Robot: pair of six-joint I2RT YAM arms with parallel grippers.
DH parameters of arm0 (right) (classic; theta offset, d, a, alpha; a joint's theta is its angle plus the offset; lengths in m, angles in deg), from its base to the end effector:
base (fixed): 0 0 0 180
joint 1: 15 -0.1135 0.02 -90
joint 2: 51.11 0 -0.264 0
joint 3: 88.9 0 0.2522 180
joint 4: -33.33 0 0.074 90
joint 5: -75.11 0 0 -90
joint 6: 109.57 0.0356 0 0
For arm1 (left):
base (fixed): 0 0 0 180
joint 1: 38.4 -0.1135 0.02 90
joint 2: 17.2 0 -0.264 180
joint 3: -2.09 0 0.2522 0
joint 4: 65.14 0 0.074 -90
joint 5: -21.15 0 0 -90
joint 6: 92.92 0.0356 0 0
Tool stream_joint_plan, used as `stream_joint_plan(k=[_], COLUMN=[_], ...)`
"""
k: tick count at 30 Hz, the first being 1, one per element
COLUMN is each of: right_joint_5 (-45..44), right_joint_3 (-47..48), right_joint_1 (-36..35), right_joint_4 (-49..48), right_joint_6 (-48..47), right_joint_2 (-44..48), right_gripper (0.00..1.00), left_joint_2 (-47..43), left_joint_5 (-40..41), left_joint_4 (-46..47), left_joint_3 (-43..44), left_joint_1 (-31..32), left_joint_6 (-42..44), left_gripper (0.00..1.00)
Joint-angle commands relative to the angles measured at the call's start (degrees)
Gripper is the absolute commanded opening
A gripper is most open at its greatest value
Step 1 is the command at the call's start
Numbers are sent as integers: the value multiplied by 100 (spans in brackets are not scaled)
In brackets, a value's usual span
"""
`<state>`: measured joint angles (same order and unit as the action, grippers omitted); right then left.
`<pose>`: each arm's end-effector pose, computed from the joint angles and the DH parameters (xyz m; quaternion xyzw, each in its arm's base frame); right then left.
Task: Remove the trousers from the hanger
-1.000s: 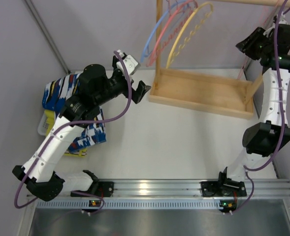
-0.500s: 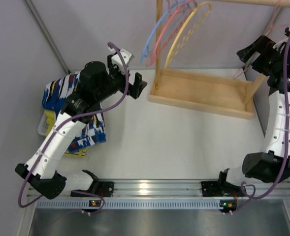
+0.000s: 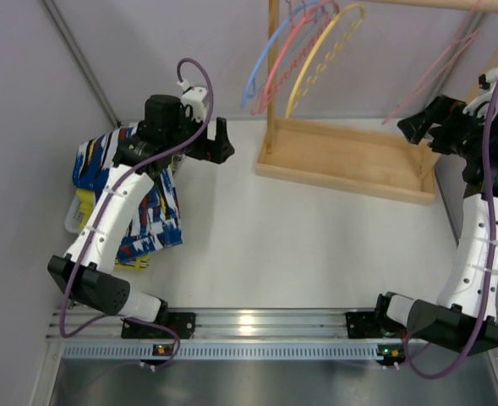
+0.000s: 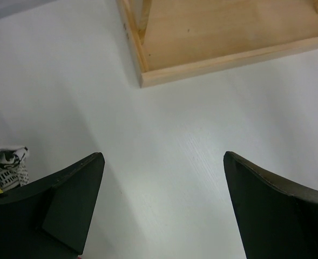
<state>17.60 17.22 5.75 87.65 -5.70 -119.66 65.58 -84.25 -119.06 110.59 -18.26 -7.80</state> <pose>0.2153 -0.0611 0.4830 0.0699 0.7853 0.1897 0.5852 0.2873 -0.1154 0.4337 0.1811 0.8337 -0.2225 0.4719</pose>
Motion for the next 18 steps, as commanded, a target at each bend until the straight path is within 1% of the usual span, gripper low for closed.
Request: stream_joint_plan(k=[1,2,3,4,5,6,8,10,11,13,14,16,17,18], right_joint_5=[1144,1267,1390,1548,1619,1672,1620,1437,1340,1024,909,725,706,697], right_joint_3=[-121,-130,-139,-156,-244,-288,-498,-674,-849,-1026,-1157,-1202,-1194,-1176], right_joint_1=[-1,-106,-150,-168,-203,-229,-395,-563,-833,-1142,-1405,-1609,-1705,-1706], right_joint_4=[732,987,1355,1532,1656,1770,2087,2176,2167,1975,1922,1851,1851,1851], right_joint_6=[-876,-1208,-1333,-1604,-1746,-2078,-2413,-2546,-2590,-2591,-2547,-2503,-2468,-2459], right_joint_2=[246,229,220,237,246,263,334,509,571,816,870,958,958,941], right_gripper=[99,99,99,99,99,99,99,99,99,99,100,99,99,99], left_joint_2=[-95,-157,-166,-175,-192,-218,-236,-236,-236,-219,-219,-184,-157,-131], left_joint_5=[149,221,326,588,686,809,1090,1118,1040,908,724,478,337,66], left_joint_4=[-528,-597,-650,-686,-738,-739,-739,-739,-730,-739,-730,-739,-730,-739], left_joint_3=[99,37,-25,-95,-261,-359,-587,-658,-676,-641,-589,-475,-413,-351], left_joint_1=[-63,-106,-116,-124,-124,-124,-133,-168,-229,-335,-440,-589,-773,-888], left_joint_6=[-127,-92,-92,-92,-100,-83,-100,-118,-118,-153,-197,-267,-337,-372], left_gripper=[98,98,98,99,98,98,98,98,98,98,98,98,98,98])
